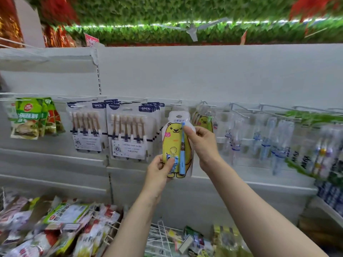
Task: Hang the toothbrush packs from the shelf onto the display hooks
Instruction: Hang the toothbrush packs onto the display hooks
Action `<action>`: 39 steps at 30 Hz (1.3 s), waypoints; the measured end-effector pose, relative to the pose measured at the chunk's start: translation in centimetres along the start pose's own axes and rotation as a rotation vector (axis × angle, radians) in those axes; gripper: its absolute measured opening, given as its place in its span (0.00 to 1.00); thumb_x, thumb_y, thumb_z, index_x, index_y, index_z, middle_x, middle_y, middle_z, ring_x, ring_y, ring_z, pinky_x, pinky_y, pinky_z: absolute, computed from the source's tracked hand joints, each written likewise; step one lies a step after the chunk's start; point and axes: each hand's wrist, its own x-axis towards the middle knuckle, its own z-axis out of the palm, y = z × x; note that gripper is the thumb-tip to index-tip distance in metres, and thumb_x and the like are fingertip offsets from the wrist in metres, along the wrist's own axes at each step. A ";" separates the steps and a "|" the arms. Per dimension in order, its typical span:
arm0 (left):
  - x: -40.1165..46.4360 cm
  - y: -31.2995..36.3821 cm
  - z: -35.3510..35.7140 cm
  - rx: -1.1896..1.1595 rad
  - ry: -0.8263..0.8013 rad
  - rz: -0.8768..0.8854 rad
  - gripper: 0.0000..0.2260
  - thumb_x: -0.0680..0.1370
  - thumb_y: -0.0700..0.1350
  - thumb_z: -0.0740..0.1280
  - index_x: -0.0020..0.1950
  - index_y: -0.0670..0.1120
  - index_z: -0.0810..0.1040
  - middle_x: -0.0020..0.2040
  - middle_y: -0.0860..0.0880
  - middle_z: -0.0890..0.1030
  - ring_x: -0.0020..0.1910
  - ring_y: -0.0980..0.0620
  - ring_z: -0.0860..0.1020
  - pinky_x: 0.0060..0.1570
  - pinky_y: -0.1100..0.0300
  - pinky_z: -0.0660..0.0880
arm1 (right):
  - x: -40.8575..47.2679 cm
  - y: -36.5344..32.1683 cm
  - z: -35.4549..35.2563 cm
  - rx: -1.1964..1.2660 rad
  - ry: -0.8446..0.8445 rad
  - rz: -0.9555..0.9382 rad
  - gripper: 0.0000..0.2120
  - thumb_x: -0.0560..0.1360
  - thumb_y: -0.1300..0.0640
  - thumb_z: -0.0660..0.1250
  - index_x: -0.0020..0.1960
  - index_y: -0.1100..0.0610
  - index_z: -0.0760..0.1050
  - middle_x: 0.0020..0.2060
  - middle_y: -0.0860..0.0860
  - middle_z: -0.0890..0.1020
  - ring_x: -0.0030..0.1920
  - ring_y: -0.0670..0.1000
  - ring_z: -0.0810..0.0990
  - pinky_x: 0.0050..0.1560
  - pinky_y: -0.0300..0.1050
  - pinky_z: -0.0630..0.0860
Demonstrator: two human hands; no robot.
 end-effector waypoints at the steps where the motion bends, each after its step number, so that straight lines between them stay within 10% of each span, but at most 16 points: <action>1: 0.2 0.0 0.3 -0.003 0.015 -0.003 0.09 0.79 0.44 0.68 0.57 0.43 0.77 0.50 0.43 0.85 0.47 0.47 0.84 0.47 0.49 0.80 | 0.4 -0.1 -0.1 -0.010 0.005 0.005 0.13 0.75 0.54 0.74 0.50 0.64 0.80 0.39 0.52 0.84 0.33 0.41 0.81 0.33 0.33 0.75; 14: 3.5 -1.4 1.0 -0.077 0.072 -0.009 0.08 0.78 0.45 0.69 0.54 0.43 0.77 0.48 0.45 0.86 0.46 0.46 0.85 0.49 0.47 0.80 | 4.6 1.2 0.9 -0.137 0.030 -0.023 0.12 0.71 0.49 0.78 0.48 0.55 0.82 0.43 0.52 0.87 0.46 0.54 0.86 0.51 0.54 0.84; 22: 6.3 -2.1 -0.6 -0.011 0.032 0.006 0.08 0.78 0.46 0.70 0.54 0.45 0.77 0.47 0.49 0.86 0.46 0.49 0.85 0.45 0.52 0.80 | 5.8 2.7 1.8 -0.099 0.073 -0.033 0.11 0.73 0.53 0.76 0.50 0.58 0.82 0.42 0.51 0.85 0.40 0.47 0.83 0.38 0.37 0.79; 39: 12.9 -4.9 -1.1 0.033 -0.090 -0.002 0.04 0.78 0.43 0.70 0.51 0.49 0.76 0.47 0.47 0.84 0.48 0.51 0.83 0.47 0.56 0.79 | 8.3 4.8 1.7 -0.241 0.101 0.003 0.13 0.73 0.47 0.76 0.52 0.53 0.82 0.46 0.52 0.86 0.50 0.54 0.86 0.50 0.52 0.83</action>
